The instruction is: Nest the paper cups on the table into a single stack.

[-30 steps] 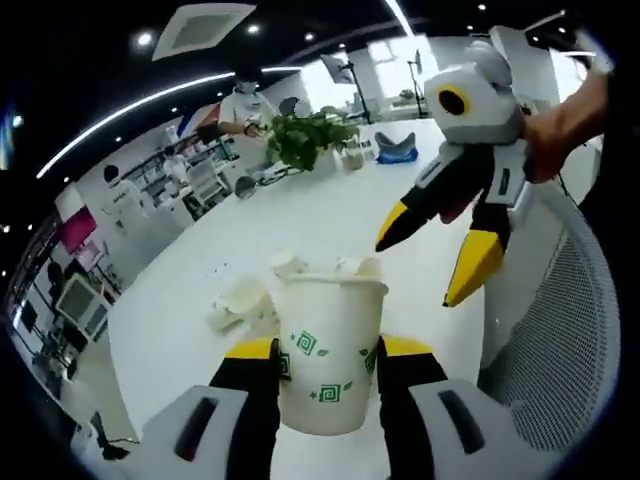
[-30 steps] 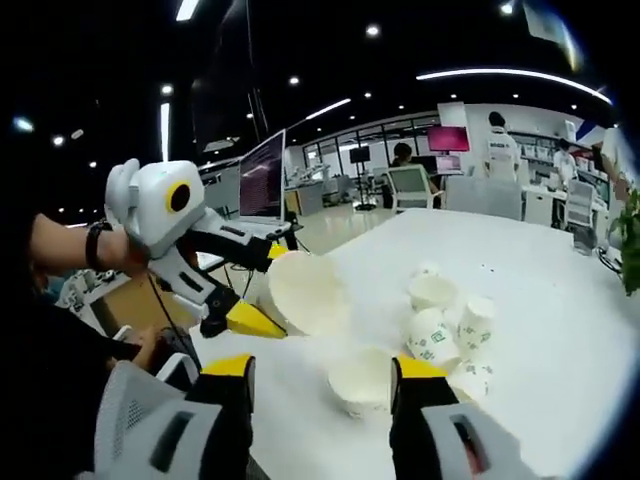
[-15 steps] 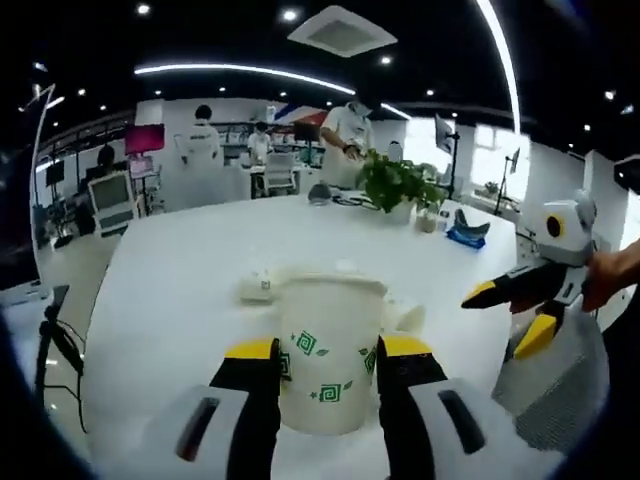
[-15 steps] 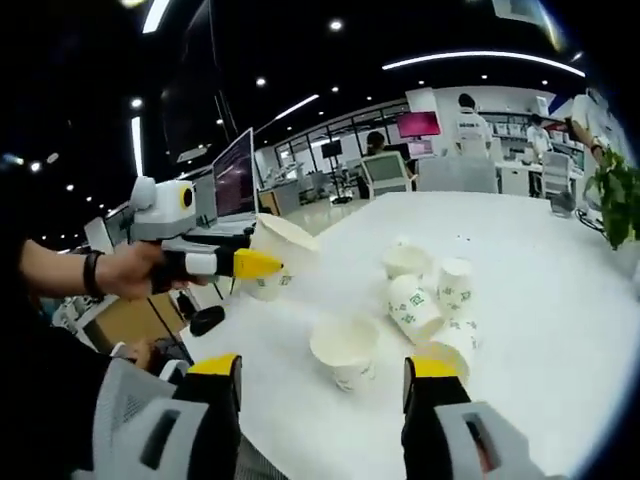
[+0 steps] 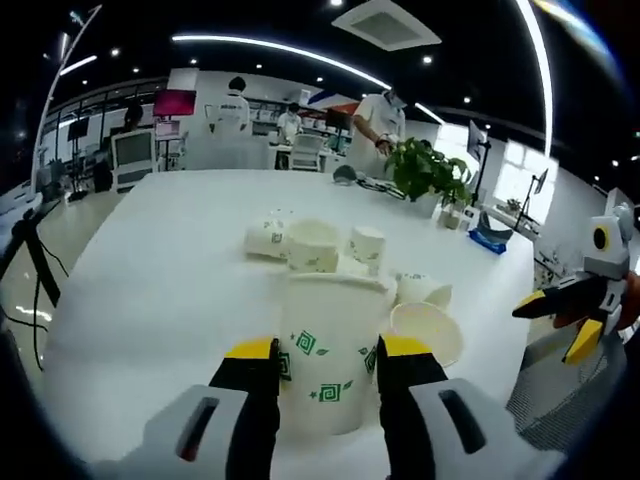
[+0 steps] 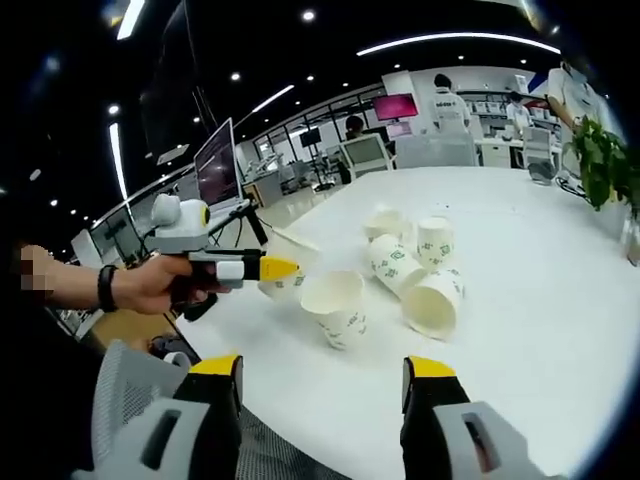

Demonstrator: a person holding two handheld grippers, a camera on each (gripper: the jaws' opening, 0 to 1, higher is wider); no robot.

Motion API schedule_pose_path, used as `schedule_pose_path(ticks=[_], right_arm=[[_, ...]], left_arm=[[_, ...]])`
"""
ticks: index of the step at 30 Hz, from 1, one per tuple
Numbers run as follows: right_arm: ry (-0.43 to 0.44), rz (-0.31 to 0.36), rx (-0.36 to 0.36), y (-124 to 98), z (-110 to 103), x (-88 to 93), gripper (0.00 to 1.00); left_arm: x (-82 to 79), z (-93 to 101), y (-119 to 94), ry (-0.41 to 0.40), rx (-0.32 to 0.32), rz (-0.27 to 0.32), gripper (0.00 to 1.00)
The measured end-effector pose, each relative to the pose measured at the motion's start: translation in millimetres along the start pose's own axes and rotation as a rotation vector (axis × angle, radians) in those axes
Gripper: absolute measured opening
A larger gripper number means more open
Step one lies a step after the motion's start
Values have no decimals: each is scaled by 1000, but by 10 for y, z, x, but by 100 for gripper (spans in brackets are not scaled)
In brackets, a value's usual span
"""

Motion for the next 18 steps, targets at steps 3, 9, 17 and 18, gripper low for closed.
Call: schedule_pose_path(ticks=[3, 9, 17, 18], right_arm=[[14, -7, 12, -26, 12, 42, 65], [27, -5, 19, -33, 33, 31, 64], [-28, 49, -42, 278, 81, -492, 59], [-41, 51, -57, 339, 72, -567, 58]], left_arm=[[-1, -14, 59, -8, -1, -2, 36], [-104, 30, 88, -6, 3, 19, 36], [-109, 86, 85, 86, 35, 28, 36], [-104, 95, 85, 89, 37, 28, 36]])
Point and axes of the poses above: the point that each gripper's makers call its tool centre point, and the gripper's own axes: y roughly forward along the fingers, z roughly to its right, x roughly out of its underside, the point moved 6 cm from there along -y, roughly backward along the fingers, and after that the axes turned 11 degrees about -x, right-handed, at the moved point
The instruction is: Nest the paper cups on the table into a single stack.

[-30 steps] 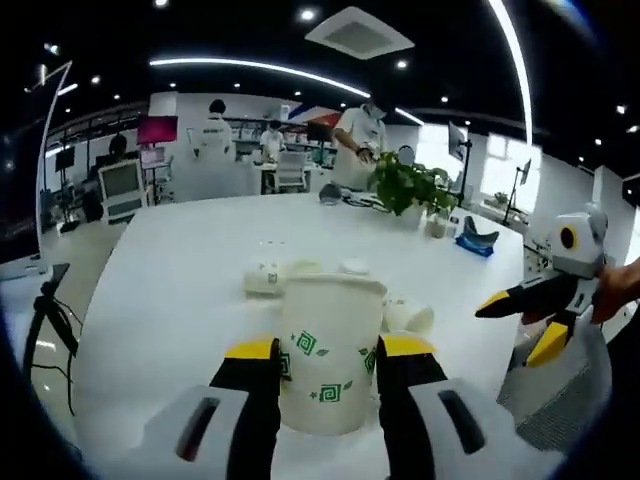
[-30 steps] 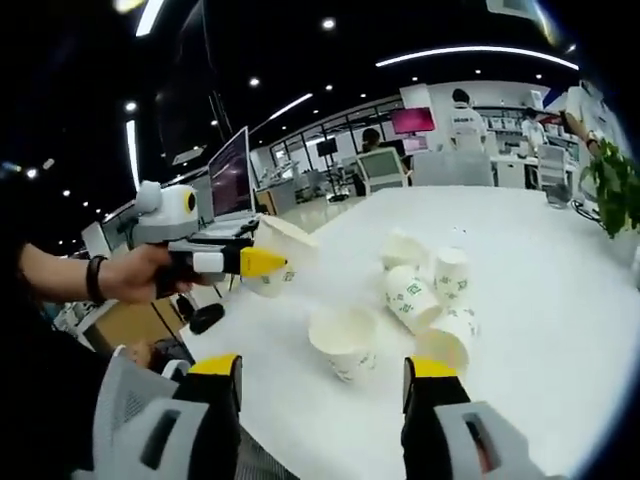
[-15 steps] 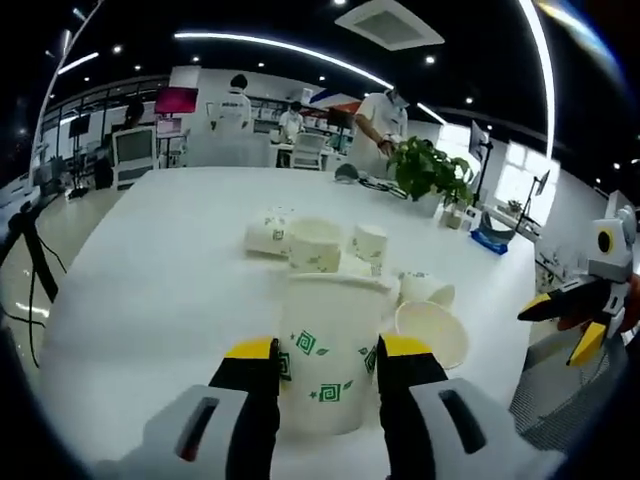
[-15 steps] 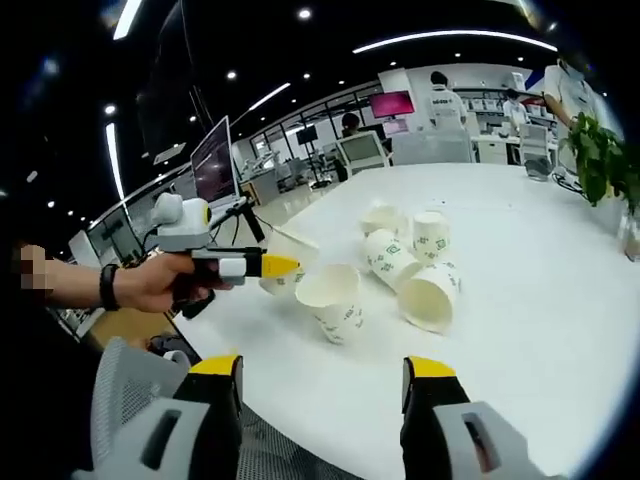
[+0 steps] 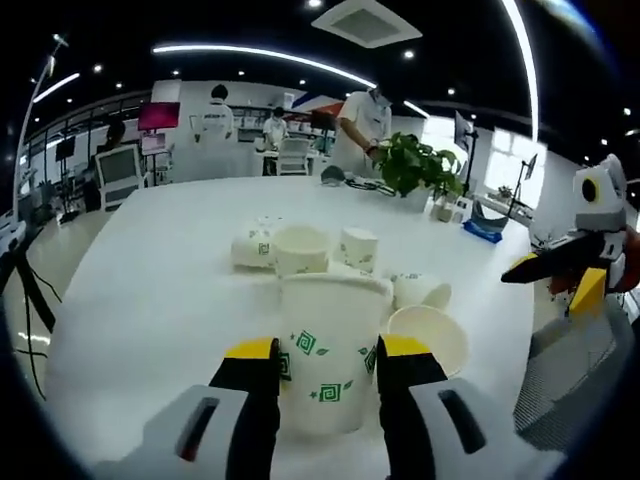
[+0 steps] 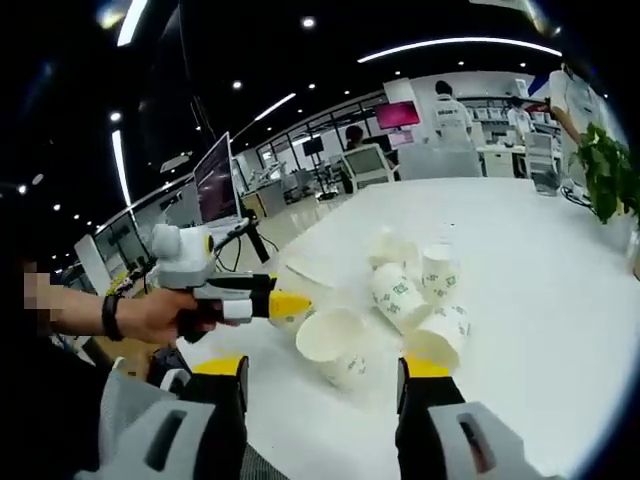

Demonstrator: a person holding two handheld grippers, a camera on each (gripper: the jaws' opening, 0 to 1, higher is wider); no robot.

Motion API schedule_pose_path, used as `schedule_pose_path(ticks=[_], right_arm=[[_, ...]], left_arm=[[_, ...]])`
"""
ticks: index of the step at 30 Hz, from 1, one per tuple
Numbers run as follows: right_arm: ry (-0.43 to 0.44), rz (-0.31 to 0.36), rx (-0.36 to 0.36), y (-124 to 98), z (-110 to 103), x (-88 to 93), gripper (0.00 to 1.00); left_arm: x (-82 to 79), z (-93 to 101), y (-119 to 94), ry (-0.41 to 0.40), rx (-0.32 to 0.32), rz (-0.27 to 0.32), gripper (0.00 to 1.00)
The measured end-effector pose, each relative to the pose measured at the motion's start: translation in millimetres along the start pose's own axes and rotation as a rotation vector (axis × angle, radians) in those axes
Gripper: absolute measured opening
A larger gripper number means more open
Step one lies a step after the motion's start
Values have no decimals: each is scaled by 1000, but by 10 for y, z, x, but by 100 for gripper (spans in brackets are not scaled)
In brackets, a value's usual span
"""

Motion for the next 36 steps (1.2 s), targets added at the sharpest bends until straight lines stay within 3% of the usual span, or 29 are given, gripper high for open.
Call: schedule_pose_path(ticks=[4, 7, 8, 17, 22, 28, 36], right_arm=[[-54, -12, -90, 362, -39, -292, 53], [-27, 16, -140, 621, -74, -459, 49], [4, 14, -172, 717, -98, -483, 46], [-1, -65, -215, 1242, -142, -450, 34], [3, -97, -198, 1338, -74, -402, 8], [29, -91, -214, 1346, -69, -420, 0], [-26, -178, -244, 1423, -163, -254, 0]], left_arm=[[20, 8, 6, 25, 5, -1, 36], [25, 19, 0, 32, 6, 0, 36], [29, 33, -7, 39, 6, 0, 36], [31, 17, -42, 71, 3, 6, 36], [64, -13, -15, 90, 5, -4, 35], [158, -12, 38, 87, 14, -22, 36], [276, 0, 39, 97, 21, -45, 35]])
Point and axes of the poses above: the point that each gripper's makers call its tool centre point, and the gripper's own axes: y roughly forward along the fingers, z roughly to its right, x roughly out of its underside, the point moved 6 cm from there along -y, roughly backward along the fingers, and after that the axes turned 11 degrees about -x, right-handed, at the moved point
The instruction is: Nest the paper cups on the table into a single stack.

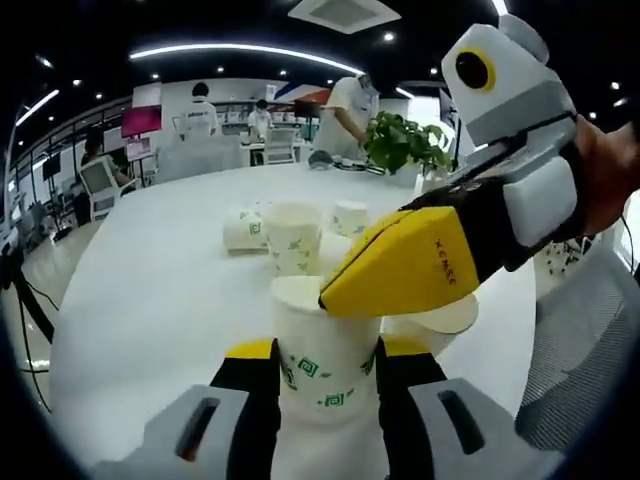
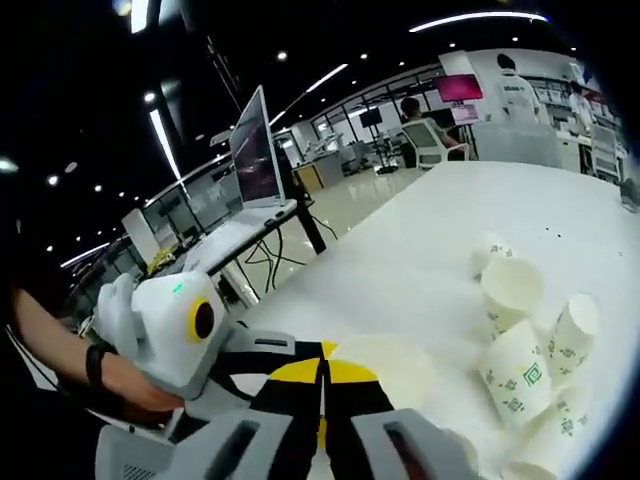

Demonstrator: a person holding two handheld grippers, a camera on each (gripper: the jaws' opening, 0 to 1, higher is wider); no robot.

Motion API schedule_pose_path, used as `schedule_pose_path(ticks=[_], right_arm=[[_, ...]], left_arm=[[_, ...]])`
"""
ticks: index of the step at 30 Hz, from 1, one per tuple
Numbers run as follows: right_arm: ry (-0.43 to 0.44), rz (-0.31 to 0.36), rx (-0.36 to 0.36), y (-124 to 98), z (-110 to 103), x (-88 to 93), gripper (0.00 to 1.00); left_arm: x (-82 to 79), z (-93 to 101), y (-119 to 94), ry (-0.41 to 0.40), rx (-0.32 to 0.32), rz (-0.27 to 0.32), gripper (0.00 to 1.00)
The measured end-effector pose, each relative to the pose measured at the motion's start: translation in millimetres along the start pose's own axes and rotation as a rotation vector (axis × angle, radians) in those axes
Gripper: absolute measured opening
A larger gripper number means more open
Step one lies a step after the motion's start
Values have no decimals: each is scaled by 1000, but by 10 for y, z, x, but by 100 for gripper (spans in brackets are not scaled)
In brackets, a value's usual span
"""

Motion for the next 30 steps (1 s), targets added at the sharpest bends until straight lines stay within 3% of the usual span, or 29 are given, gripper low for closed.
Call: schedule_pose_path(ticks=[5, 8, 11, 16, 19, 23, 26, 30], right_arm=[[-17, -43, -13, 111, -37, 100, 0], [-92, -92, -13, 136, -126, 150, 0], [-158, -137, 3, 100, -137, 163, 11], [-240, -132, 11, -84, -229, 55, 27], [-253, -81, 45, -281, -214, -46, 34], [-251, -30, 99, -599, -214, -113, 42], [-259, -17, 135, -777, -181, -69, 54], [-229, -28, 200, -1030, -119, 143, 68]], left_arm=[[68, -38, 6, -5, -9, -7, 35], [144, -62, -7, -4, -12, -14, 35], [169, -68, -43, -3, -21, -18, 34], [122, -110, -107, -6, -37, -2, 32], [45, -153, -173, -25, -47, 15, 32], [-211, -163, -338, -87, -49, 84, 31], [-397, -65, -429, -101, -24, 128, 31], [-606, 96, -475, -115, 15, 175, 31]])
Point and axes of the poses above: the point that each gripper's makers call its tool centre point, and the gripper's own axes: y roughly forward along the fingers, z roughly to its right, x roughly out of its underside, the point moved 6 cm from there along -y, roughly backward along the fingers, and after that the axes turned 11 degrees about -x, right-handed, at the moved point
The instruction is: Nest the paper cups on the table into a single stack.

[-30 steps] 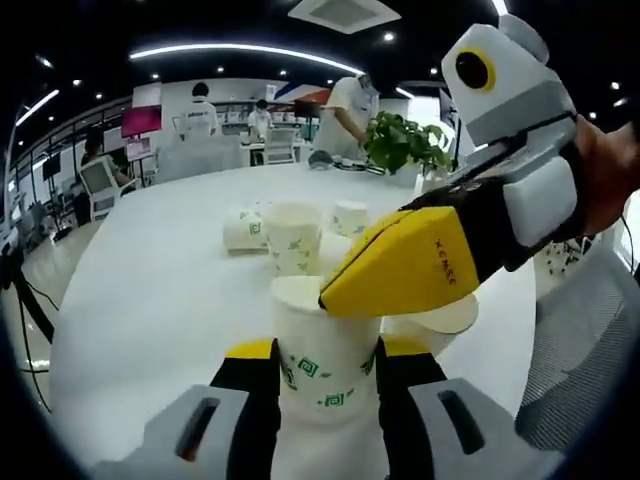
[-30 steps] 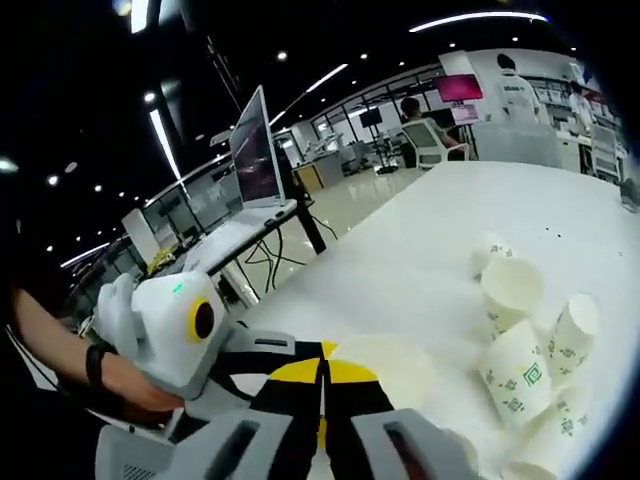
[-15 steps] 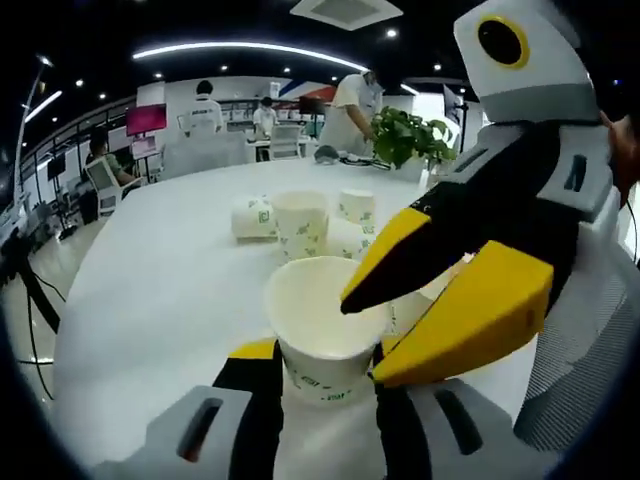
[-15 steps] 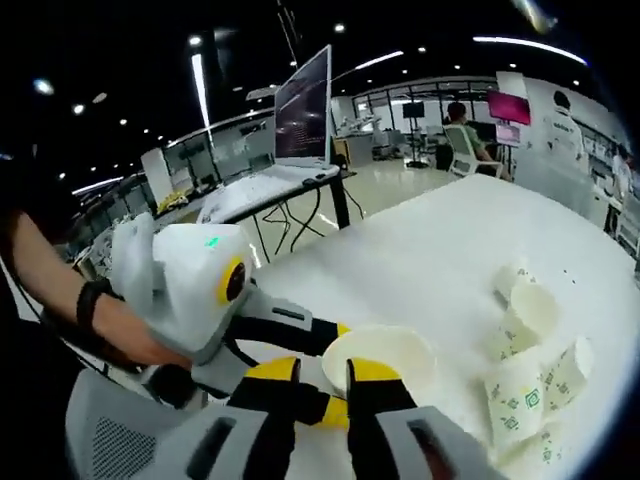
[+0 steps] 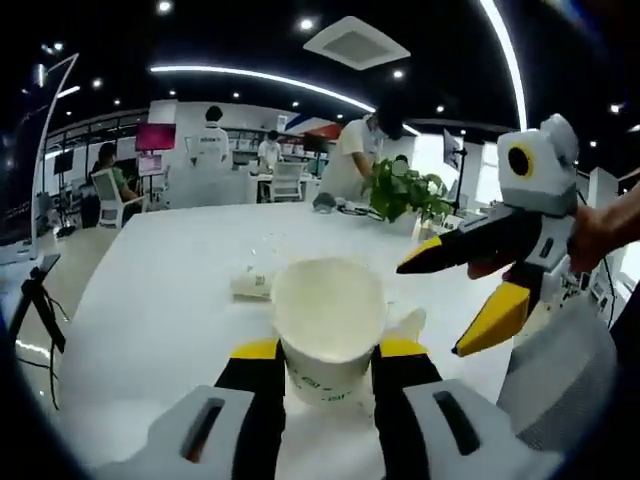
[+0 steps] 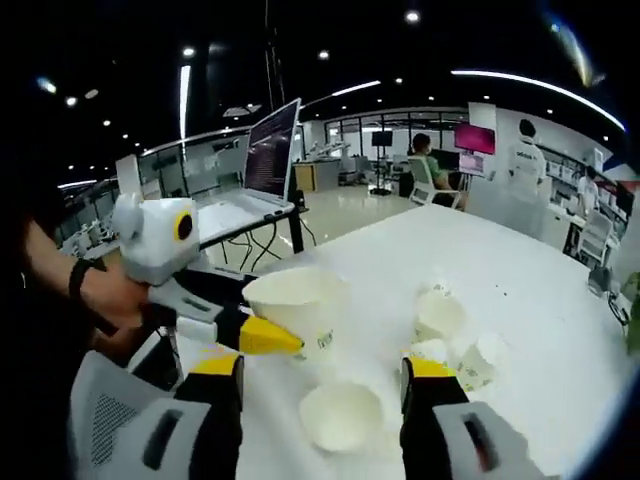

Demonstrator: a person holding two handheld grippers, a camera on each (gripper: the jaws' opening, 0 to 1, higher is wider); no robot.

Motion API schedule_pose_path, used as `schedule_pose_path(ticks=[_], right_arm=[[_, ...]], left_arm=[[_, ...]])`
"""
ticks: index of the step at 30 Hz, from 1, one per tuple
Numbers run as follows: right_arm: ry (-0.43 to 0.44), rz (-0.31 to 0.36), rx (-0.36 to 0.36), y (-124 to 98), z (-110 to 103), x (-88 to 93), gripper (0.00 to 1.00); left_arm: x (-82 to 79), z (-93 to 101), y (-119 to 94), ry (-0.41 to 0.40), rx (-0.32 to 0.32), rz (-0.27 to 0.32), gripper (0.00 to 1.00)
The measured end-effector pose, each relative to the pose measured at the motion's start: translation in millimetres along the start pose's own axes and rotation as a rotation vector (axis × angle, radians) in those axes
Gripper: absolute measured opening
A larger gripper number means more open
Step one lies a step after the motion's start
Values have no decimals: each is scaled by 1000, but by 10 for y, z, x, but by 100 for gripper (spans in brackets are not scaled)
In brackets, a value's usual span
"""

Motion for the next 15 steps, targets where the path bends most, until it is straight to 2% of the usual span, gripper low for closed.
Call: schedule_pose_path(ticks=[3, 5, 9, 15], right_arm=[[39, -20, 33, -108, 18, 222, 74], [72, -13, 51, -197, 2, 320, 76], [111, -18, 73, -316, -19, 498, 76], [150, 0, 100, -416, -30, 610, 75]], left_arm=[[-64, 156, 53, 1, 41, 11, 32], [-50, 276, 101, 27, 72, 6, 32], [74, 458, 185, 62, 114, -29, 32], [177, 533, 246, 72, 131, -59, 32]])
Point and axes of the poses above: the point that each gripper's makers call its tool centre point, and the gripper's own axes: y roughly forward along the fingers, z roughly to its right, x roughly out of its underside, the point moved 6 cm from there along -y, roughly backward along the fingers, and after that the axes turned 11 degrees about -x, right-handed, at the moved point
